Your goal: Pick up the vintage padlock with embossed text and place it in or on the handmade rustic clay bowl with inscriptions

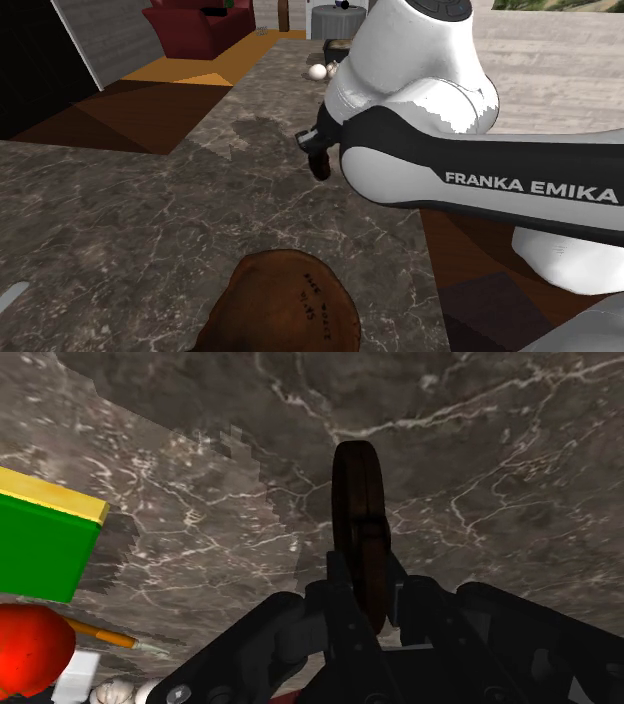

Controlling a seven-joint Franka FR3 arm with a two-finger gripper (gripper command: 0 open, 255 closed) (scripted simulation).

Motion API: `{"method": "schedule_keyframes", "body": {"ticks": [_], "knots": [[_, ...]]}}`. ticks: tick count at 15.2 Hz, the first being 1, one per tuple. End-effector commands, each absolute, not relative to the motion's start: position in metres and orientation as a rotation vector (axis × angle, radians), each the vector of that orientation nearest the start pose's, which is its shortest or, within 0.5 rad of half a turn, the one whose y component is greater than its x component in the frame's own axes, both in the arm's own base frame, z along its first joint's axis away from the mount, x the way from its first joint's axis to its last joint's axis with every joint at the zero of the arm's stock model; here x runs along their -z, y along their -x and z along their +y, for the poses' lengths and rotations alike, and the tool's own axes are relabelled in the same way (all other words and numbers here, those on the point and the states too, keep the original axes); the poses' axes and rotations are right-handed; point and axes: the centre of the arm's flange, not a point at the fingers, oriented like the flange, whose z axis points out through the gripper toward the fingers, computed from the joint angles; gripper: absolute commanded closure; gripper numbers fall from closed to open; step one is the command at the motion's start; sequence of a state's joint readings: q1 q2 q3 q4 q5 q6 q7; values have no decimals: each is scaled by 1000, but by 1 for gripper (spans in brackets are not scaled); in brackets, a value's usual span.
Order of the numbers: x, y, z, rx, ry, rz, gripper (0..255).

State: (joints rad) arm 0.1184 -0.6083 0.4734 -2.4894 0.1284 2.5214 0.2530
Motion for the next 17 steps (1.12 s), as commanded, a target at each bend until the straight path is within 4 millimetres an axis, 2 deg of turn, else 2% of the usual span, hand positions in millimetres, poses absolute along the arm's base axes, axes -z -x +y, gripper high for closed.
{"method": "schedule_keyframes", "body": {"ticks": [1, 17], "knots": [[-548, -343, 256, 913, 2898, -381, 255], [-633, -343, 256, 913, 2898, -381, 255]]}}
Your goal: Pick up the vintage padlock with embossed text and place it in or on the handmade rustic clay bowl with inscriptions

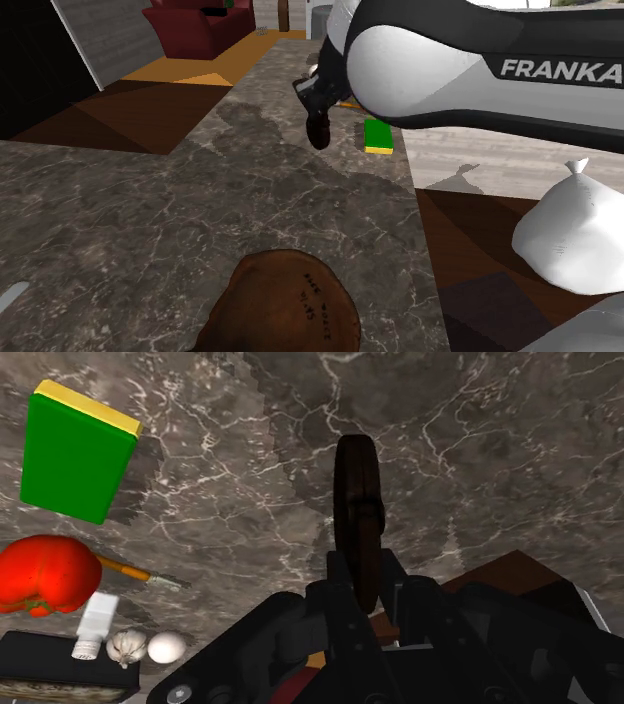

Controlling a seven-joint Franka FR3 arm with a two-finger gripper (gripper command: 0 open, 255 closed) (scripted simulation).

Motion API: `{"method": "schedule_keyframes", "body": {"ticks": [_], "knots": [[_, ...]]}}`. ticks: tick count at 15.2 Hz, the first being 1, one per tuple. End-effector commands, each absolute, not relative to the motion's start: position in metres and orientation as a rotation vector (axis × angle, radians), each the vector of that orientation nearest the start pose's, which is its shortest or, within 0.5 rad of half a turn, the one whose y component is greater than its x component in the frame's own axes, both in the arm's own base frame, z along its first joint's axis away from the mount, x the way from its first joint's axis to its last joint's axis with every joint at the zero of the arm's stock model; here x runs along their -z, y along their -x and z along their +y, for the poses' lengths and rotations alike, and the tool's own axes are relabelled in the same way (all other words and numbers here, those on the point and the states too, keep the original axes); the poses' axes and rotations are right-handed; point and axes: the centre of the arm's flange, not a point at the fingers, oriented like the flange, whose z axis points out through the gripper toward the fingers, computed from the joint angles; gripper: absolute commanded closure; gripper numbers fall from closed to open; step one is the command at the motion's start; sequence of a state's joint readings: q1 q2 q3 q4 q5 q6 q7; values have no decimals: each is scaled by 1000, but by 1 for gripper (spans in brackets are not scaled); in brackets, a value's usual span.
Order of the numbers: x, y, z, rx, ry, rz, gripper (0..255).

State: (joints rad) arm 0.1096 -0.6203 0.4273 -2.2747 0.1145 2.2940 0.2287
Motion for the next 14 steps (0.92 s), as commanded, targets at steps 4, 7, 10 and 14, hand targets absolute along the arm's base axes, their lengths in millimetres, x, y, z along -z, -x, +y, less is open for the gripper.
{"method": "schedule_keyframes", "body": {"ticks": [4, 7, 10, 14], "knots": [[-654, -343, 256, 913, 2898, -381, 255], [-670, -343, 256, 913, 2898, -381, 255], [-686, -343, 256, 913, 2898, -381, 255], [-694, -319, 268, 913, 2898, -381, 255]]}}
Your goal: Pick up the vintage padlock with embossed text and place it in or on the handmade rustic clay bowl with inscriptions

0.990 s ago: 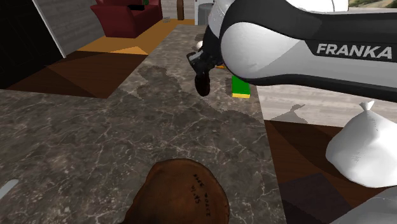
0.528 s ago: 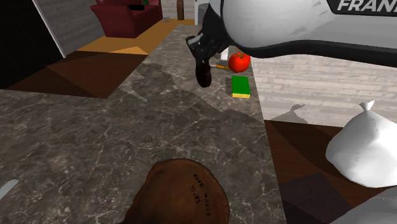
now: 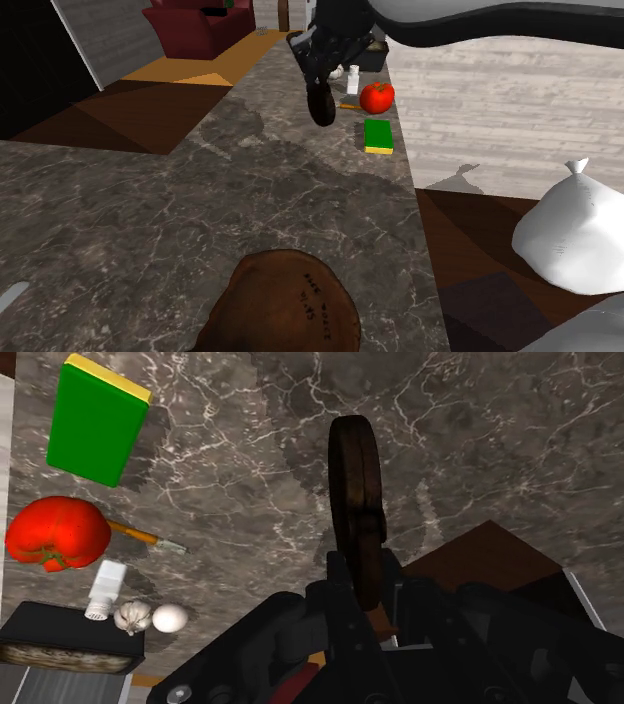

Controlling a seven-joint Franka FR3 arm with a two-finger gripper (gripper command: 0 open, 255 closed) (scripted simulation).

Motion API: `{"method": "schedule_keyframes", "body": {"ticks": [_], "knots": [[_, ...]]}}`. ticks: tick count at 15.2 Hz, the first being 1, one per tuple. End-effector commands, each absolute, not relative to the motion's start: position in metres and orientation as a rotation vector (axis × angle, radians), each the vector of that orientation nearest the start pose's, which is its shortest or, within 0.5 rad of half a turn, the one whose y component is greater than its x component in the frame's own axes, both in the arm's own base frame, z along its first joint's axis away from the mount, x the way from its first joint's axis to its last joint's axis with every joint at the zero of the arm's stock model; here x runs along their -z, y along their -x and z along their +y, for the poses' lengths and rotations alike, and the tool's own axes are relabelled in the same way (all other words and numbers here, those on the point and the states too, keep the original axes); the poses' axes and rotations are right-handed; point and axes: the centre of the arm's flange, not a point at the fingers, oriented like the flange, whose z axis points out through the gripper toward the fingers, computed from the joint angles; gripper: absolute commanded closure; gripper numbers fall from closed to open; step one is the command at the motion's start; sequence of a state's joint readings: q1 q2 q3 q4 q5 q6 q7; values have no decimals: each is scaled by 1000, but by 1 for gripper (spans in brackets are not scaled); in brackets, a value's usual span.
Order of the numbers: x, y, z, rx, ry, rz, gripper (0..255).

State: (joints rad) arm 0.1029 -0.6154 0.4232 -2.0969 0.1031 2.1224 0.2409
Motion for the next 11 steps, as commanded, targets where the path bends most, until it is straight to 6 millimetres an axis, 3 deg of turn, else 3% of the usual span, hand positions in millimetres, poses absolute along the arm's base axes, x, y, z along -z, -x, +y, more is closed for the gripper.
{"method": "schedule_keyframes", "body": {"ticks": [1, 11], "knots": [[-694, -307, 274, 913, 2898, -381, 255], [-703, -189, 332, 913, 2898, -381, 255]]}}
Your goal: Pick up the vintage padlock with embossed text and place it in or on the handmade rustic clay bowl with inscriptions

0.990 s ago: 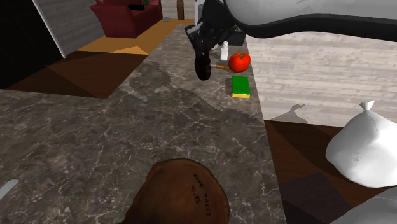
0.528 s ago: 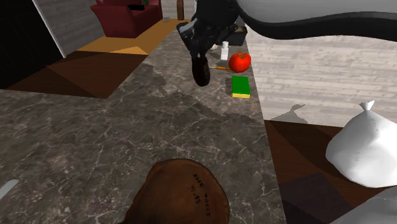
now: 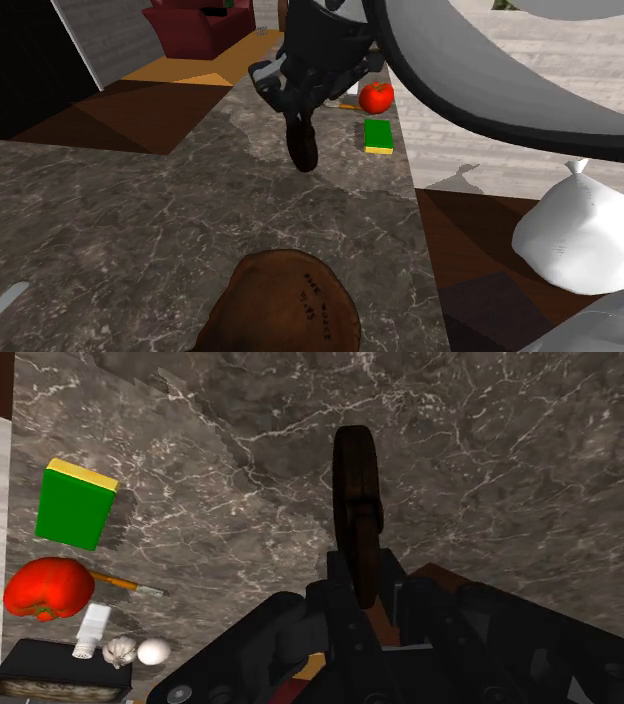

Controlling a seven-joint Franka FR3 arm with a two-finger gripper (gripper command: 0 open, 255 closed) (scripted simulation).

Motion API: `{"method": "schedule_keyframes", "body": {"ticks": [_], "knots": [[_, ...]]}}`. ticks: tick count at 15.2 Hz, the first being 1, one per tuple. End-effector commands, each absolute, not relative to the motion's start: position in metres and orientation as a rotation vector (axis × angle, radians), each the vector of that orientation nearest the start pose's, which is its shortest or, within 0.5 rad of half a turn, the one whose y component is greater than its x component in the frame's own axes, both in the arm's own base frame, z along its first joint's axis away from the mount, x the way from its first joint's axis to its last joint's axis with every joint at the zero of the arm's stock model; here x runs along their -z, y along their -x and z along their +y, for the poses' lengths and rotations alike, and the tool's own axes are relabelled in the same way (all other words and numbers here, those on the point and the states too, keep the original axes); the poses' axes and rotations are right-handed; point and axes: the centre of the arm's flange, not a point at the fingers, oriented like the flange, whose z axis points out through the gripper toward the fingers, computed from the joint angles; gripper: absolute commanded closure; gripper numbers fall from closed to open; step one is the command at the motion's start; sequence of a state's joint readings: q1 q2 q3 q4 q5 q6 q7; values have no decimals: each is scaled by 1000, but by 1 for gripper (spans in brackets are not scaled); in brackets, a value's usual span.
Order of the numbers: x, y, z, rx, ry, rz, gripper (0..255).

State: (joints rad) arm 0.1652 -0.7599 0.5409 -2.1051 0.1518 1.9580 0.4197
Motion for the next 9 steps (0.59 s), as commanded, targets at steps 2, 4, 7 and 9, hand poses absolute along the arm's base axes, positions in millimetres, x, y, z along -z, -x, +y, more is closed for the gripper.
{"method": "schedule_keyframes", "body": {"ticks": [2, 4, 7, 9], "knots": [[-705, -166, 344, 913, 2898, -381, 255], [-707, -142, 356, 913, 2898, -381, 255], [-709, -107, 373, 913, 2898, -381, 255], [-711, -83, 385, 913, 2898, -381, 255]]}}
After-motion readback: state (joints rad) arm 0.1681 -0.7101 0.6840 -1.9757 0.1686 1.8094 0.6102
